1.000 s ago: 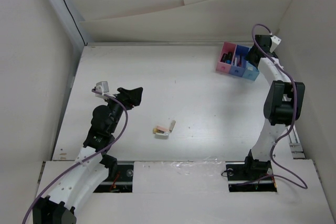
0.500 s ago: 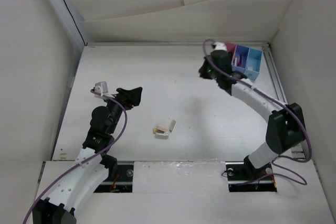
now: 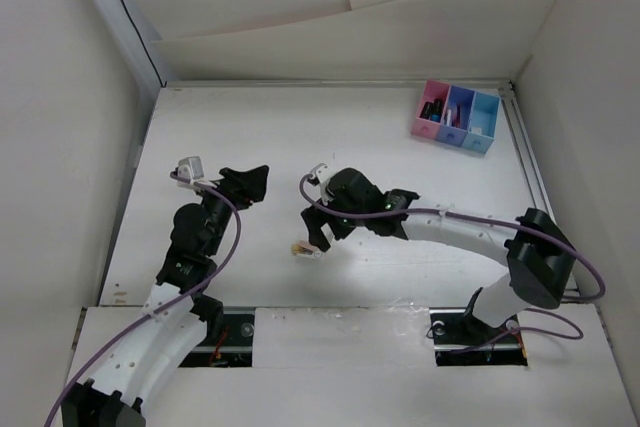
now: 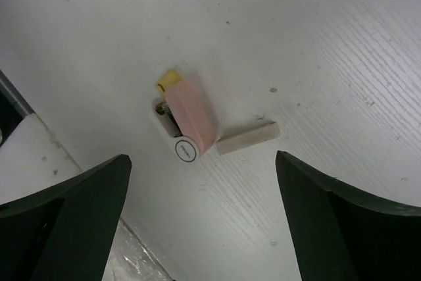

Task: Sort the stationery into containers
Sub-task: Grab a piece of stationery with the right arm

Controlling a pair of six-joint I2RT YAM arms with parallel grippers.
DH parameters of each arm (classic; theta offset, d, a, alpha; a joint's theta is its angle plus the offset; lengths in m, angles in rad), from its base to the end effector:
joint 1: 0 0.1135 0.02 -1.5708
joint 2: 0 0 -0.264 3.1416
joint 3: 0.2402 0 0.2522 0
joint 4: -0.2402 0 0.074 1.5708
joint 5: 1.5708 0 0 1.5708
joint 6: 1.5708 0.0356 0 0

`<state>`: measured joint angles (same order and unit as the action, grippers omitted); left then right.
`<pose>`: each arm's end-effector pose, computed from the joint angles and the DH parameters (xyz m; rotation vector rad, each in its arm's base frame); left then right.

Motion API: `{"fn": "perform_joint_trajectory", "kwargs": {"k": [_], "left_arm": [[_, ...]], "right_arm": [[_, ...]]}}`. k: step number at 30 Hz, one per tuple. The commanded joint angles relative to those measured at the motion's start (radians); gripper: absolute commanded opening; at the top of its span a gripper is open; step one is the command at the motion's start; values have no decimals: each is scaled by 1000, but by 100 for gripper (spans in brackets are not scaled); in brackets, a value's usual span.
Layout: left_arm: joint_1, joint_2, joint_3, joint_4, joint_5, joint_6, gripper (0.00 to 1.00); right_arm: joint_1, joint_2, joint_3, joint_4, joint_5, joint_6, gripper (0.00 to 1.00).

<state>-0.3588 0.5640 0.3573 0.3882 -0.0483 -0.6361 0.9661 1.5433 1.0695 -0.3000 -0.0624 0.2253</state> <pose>0.1473 -0.0534 0.2828 -0.2396 1.4158 -0.7916 0.1894 0.2780 0.2425 -0.9129 2.2623 0.6393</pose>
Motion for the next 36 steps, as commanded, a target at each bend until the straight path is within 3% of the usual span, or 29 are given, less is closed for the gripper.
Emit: {"fn": "perform_joint_trajectory", "kwargs": {"k": [1,6,11,25,29,30,33,36], "left_arm": [[-2,-25,14,14,-41,13,79],[-2,-44,23,-70,-145,13,78],[-2,-56,32,-115,-232,-11,78],[-2,-104,23,-112,-223,-20,78],[-2,-104,23,-112,-214,-20,78],[-2,-104,23,-112,-214,-20,78],[-2,-104,23,-103,-214,-20,78],[-2,-104,23,-103,-205,-20,78]], "right_arm": [[40,12,21,-7,59,-41,97],[123,110,72,-16,108,-81,94],[144,159,107,-16,127,-90,80],[163,296,155,-36,203,-90,71],[163,319,155,-27,213,-90,58],[163,319,155,-27,213,-90,47],[163,310,145,-27,213,-81,31],[163,273,145,-27,213,-72,23]]}}
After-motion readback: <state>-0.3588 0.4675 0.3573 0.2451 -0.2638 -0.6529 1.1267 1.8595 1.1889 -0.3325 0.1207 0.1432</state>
